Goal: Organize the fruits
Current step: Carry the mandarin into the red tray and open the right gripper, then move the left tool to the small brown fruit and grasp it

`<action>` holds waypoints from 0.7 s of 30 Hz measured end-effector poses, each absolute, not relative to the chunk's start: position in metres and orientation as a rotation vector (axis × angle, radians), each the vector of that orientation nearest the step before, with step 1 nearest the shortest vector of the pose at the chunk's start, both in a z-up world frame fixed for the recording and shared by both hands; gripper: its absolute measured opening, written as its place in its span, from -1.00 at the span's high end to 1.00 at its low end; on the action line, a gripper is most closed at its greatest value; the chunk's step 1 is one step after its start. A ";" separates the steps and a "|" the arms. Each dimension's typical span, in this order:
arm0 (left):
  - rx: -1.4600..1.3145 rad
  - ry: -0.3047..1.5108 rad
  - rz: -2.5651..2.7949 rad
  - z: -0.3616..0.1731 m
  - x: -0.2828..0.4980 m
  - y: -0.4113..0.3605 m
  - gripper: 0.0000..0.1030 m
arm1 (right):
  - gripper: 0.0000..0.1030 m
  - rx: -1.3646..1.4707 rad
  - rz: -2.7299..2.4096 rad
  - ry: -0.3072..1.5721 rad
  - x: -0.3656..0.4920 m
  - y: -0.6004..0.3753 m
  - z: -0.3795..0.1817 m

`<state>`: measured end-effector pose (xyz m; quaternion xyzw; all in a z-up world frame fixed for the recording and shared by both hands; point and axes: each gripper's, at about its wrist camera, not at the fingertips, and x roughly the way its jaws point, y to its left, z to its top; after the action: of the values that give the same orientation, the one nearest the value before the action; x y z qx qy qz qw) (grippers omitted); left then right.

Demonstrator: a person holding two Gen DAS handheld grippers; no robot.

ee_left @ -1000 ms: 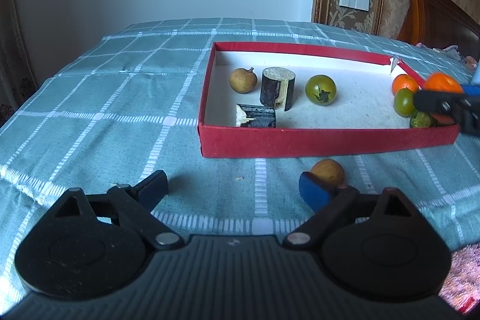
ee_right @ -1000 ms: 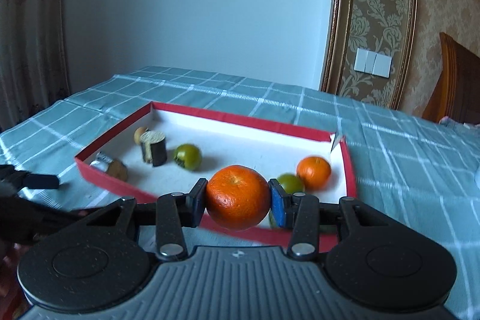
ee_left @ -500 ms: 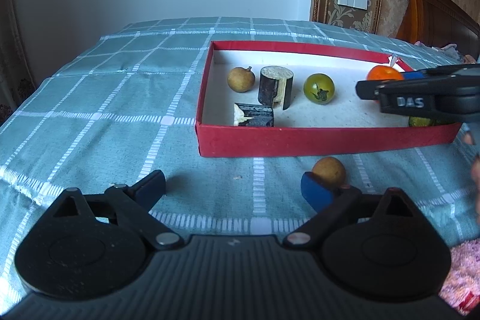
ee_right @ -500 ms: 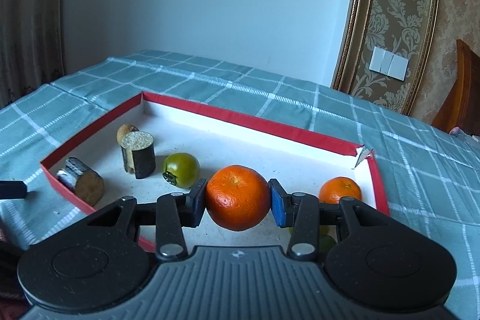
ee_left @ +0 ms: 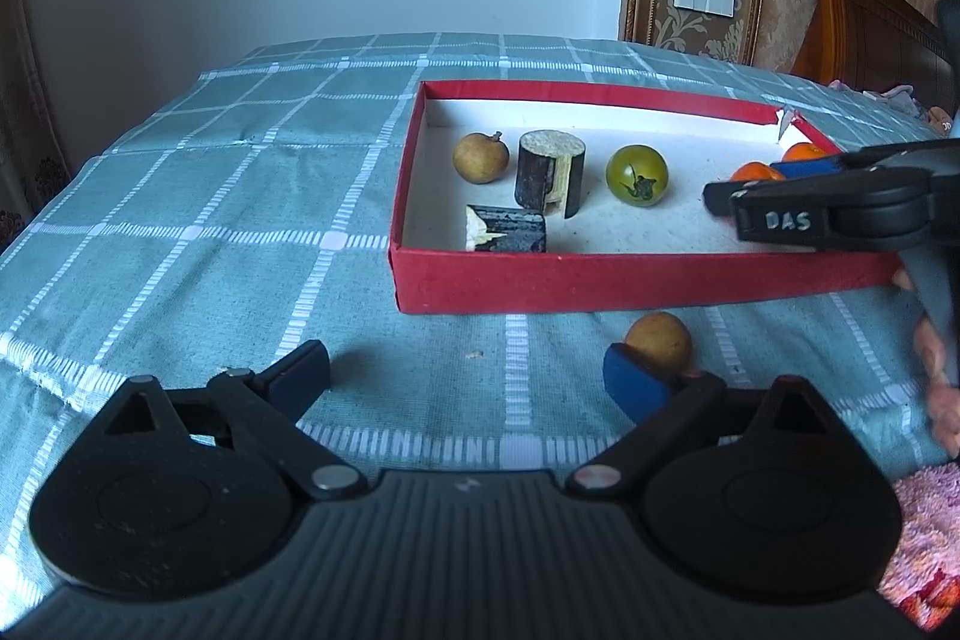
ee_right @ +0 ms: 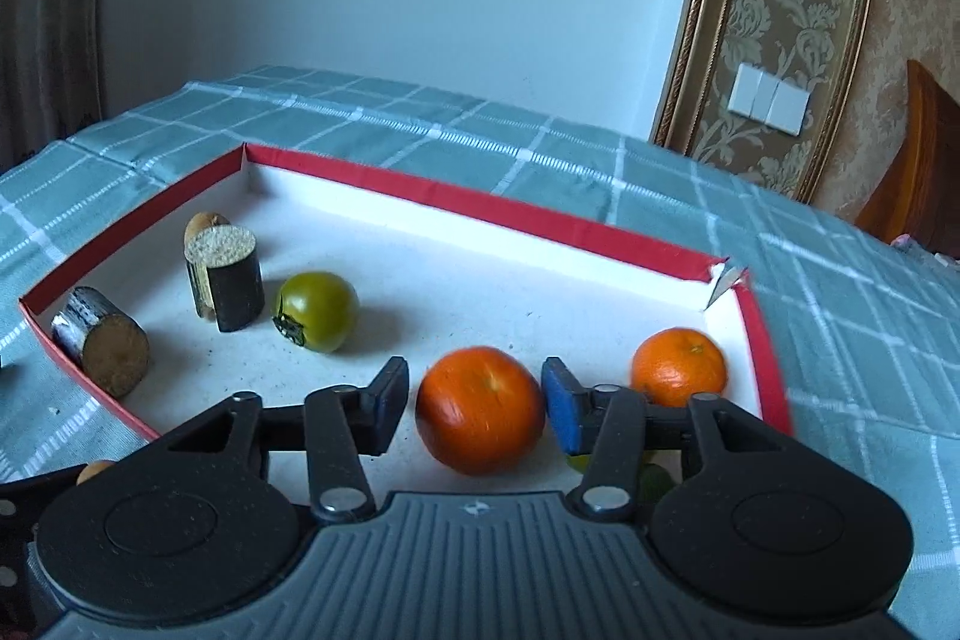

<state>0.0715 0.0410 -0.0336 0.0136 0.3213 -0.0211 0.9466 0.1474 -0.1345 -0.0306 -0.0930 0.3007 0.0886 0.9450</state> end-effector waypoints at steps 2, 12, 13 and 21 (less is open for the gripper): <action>0.026 0.656 -0.043 -0.034 0.072 0.041 -0.92 | -0.12 -0.193 0.176 0.597 0.141 -0.136 -0.025; 0.043 0.606 -0.050 -0.029 0.062 0.035 -0.90 | -0.35 -0.199 0.161 0.560 0.065 -0.165 -0.006; 0.046 0.599 -0.058 -0.027 0.060 0.032 -0.90 | -0.41 -0.204 0.150 0.544 0.054 -0.170 -0.006; 0.064 0.620 -0.101 -0.029 0.062 0.013 -0.54 | -0.41 -0.144 0.110 0.515 0.021 -0.200 -0.015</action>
<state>0.0623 0.0129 -0.0288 0.0313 0.3048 -0.0495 0.9506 0.0205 -0.2001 -0.0146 -0.0711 0.2542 0.0544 0.9630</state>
